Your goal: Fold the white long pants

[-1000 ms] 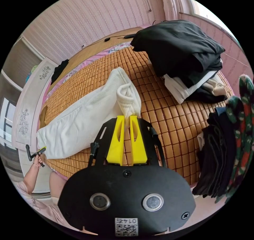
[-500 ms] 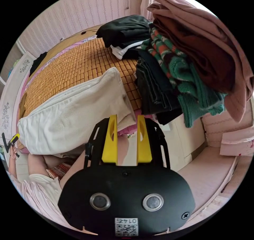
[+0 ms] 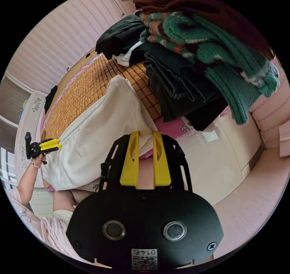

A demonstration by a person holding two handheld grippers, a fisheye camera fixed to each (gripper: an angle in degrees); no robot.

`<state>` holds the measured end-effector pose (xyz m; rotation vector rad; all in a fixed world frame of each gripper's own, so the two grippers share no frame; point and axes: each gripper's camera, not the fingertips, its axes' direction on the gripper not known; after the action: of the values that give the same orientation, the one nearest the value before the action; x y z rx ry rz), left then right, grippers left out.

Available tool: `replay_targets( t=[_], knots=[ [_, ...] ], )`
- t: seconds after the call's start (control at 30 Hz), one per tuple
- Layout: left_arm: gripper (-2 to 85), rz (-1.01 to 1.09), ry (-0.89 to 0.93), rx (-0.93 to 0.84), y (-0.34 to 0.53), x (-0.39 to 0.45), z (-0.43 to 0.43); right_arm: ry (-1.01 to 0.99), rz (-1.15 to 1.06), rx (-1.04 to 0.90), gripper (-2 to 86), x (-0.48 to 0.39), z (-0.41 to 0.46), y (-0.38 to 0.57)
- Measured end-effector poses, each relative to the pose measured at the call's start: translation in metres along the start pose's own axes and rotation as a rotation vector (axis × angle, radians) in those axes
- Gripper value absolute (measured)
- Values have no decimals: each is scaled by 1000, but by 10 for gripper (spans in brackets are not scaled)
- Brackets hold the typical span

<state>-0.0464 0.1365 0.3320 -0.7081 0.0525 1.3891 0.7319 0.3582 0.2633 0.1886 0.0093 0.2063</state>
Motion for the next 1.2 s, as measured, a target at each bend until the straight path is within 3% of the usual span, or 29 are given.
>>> replay_targets(
  t=[0.27,0.37,0.5,0.67,0.8,0.93,1.07,1.2],
  knots=[
    [6,-7,1,108,-4,6,-41,-131,-6,95,28,9,-60,15],
    [5,-58,-12,179,-3,-2,-57,-72,-29,14,38,8,-48,20],
    [14,-105,44,36,-19,-7,9,-6,-9,-121,70,2,0,14],
    [16,-109,14,46,-19,3,18,214,-172,58,82,-54,-37,-12],
    [9,-113,10,67,-13,4,14,148,-254,152,95,-94,-11,-69],
    [5,-100,-15,134,-1,6,-17,148,-328,-40,40,-116,47,-112],
    [7,-101,-51,231,14,4,-61,227,-380,26,8,-149,34,-123],
    [18,-164,-6,98,3,-15,-2,241,-357,-61,29,-159,67,-134]
  ],
)
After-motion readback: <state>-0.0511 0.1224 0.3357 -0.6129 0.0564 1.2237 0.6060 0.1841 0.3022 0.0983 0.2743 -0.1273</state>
